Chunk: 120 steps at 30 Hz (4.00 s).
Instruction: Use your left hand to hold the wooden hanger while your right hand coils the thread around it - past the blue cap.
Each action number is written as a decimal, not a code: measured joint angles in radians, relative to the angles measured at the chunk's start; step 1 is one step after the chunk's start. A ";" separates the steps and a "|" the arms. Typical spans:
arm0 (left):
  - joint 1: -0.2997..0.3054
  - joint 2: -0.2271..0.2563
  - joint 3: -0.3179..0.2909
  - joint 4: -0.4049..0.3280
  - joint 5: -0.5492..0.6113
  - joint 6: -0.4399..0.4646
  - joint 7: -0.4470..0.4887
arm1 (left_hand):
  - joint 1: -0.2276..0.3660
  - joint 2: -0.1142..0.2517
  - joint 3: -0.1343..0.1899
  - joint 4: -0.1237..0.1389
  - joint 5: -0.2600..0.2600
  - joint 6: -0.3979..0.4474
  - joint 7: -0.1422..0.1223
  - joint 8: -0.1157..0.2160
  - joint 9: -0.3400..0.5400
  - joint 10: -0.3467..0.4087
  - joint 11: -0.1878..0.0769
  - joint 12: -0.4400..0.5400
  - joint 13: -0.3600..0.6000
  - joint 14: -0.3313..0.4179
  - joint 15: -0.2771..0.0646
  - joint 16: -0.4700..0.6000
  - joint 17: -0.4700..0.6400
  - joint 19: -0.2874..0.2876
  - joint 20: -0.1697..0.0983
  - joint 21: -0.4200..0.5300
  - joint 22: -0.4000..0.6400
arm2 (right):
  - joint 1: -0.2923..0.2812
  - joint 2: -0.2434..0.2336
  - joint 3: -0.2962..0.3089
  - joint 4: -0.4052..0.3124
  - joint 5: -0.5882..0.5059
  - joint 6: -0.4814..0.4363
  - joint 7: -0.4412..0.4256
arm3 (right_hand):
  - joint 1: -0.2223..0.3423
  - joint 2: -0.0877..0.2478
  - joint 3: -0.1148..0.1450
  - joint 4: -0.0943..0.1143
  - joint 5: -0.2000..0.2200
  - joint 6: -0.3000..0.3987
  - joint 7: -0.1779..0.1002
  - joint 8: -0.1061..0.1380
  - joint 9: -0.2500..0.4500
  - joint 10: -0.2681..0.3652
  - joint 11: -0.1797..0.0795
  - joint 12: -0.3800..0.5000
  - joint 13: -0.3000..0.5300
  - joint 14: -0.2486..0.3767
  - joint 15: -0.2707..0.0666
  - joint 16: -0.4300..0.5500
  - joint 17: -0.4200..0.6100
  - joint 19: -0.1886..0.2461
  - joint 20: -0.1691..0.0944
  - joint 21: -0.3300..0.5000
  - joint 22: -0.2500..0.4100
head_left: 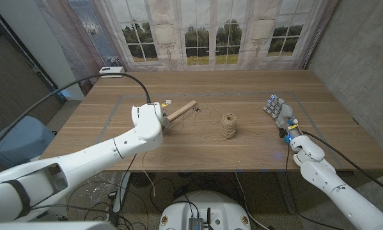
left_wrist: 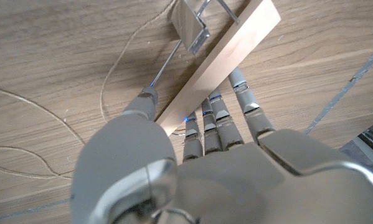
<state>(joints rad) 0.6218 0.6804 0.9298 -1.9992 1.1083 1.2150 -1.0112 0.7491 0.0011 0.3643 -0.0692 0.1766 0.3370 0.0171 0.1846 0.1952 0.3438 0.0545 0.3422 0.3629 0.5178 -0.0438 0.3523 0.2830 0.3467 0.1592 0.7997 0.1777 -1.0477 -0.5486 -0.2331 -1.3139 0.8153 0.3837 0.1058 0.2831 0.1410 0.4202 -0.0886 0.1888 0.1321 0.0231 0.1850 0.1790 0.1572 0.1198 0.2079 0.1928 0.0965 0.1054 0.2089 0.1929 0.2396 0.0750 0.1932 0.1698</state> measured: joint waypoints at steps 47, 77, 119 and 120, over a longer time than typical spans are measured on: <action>0.332 -0.364 -0.507 0.001 0.730 -0.445 -0.111 | 0.005 0.014 0.011 -0.038 0.012 0.020 0.012 0.023 -0.005 0.089 -0.067 -0.009 -0.011 -0.005 0.008 -0.050 -0.051 0.021 0.017 -0.042 -0.001 | 0.017 0.004 -0.016 -0.031 -0.033 -0.008 -0.038 | -0.005 -0.005 0.000 0.000 0.000 0.005 -0.005 0.000 0.000 0.005 0.005 -0.005 0.000 0.000 0.000 0.000 0.000 0.000 0.000 0.000 0.000; 0.320 -0.378 -0.463 0.030 0.751 -0.478 -0.181 | -0.054 -0.045 -0.040 -0.032 0.022 0.002 0.012 0.015 -0.004 0.091 -0.068 -0.014 -0.010 -0.003 0.006 -0.058 -0.048 0.030 0.016 -0.064 -0.001 | -0.001 0.012 -0.001 -0.006 -0.012 0.023 -0.014 | -0.005 -0.005 0.000 0.000 0.000 0.005 -0.005 0.000 0.000 0.005 0.005 -0.004 0.000 0.000 0.000 0.000 0.000 0.000 0.000 0.000 0.000; 0.321 -0.393 -0.434 0.150 0.825 -0.493 -0.132 | 0.086 0.053 0.007 -0.077 0.029 -0.062 -0.006 0.007 -0.002 0.016 -0.072 -0.061 -0.019 -0.132 0.056 -0.128 -0.066 0.021 0.035 -0.119 -0.001 | -0.006 0.045 0.001 0.024 -0.015 0.036 -0.057 | -0.013 -0.005 0.004 0.004 0.000 0.005 -0.005 0.000 0.000 0.022 0.011 -0.004 0.000 0.018 -0.004 0.000 0.000 0.013 0.002 0.000 0.000; 0.321 -0.393 -0.434 0.150 0.818 -0.490 -0.131 | 0.094 0.060 0.014 -0.078 0.029 -0.062 -0.006 0.007 -0.001 0.016 -0.072 -0.061 -0.020 -0.132 0.056 -0.128 -0.069 0.019 0.037 -0.119 -0.001 | -0.006 0.045 0.000 0.023 -0.015 0.036 -0.057 | -0.013 -0.005 0.006 0.006 0.000 0.005 -0.005 0.000 0.000 0.022 0.011 -0.004 0.000 0.018 -0.004 0.000 0.000 0.013 0.002 0.000 0.000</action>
<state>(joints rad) 0.9429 0.2873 0.4956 -1.8489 1.9259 0.7246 -1.1419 0.8428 0.0613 0.3783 -0.1474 0.2057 0.2747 0.0107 0.1917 0.1943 0.3595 -0.0176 0.2808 0.3432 0.3858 0.0127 0.2244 0.2143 0.3652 0.1966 0.6803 0.1766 -1.0534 -0.5031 -0.2332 -1.2907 0.8007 0.4198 0.0487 0.2700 0.1358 0.4266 -0.0823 0.1888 0.1373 0.0178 0.1850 0.1790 0.1788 0.1306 0.2034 0.1927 0.1144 0.1018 0.2089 0.1928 0.2521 0.0769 0.1932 0.1698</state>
